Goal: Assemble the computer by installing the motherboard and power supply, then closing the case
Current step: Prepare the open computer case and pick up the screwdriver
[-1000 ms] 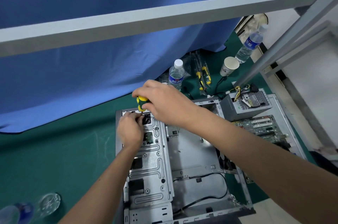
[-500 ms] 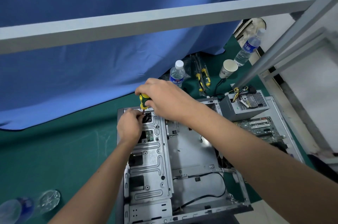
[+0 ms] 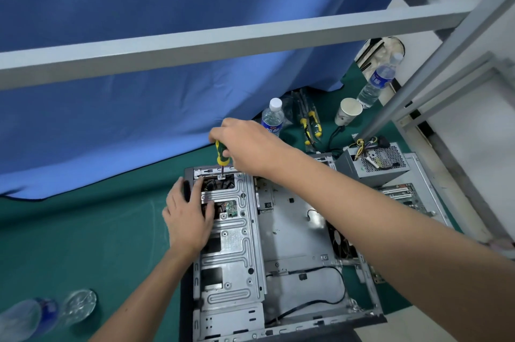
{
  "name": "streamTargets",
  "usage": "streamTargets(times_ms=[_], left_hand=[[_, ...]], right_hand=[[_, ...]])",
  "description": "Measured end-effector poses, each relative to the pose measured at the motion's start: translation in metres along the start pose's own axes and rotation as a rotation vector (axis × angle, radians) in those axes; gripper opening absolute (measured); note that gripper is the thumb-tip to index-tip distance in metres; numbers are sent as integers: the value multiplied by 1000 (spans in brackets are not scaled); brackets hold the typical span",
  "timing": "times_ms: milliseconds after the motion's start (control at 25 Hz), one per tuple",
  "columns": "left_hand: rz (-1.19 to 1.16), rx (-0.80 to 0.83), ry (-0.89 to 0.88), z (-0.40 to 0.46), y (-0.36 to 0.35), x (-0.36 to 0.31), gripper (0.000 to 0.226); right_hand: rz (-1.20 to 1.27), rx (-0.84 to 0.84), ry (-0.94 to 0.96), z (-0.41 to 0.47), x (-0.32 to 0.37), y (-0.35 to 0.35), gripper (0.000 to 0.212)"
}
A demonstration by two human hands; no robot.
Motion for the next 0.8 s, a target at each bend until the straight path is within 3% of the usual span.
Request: streamTargets(times_ms=[120,240,480,680,800], left_hand=[[-16,149,23,-10,-23,6,54],[-12,126,7,-11,-21,6,50],[1,95,-4,-9,-21,10,51],[4,74,1,-8,-22,10,51],[3,59,-7,-7,-23,11,50]], right_hand=[[-47,37,45,3,8,-2,29],[-95,27,40,10,15,1,11],[-349,-82,-98,18,7,3,38],[-44,187,-37,21,-1,-14,17],[-163,162,87,20,8,-13,17]])
Point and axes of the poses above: each hand's wrist, its own z-axis towards the middle knuckle, its own y-axis out of the back of the hand, x = y × z, the point moved 10 cm from there along z, towards the middle knuckle, and after that the axes turned 4 degrees about -x, right-handed, at the moved point
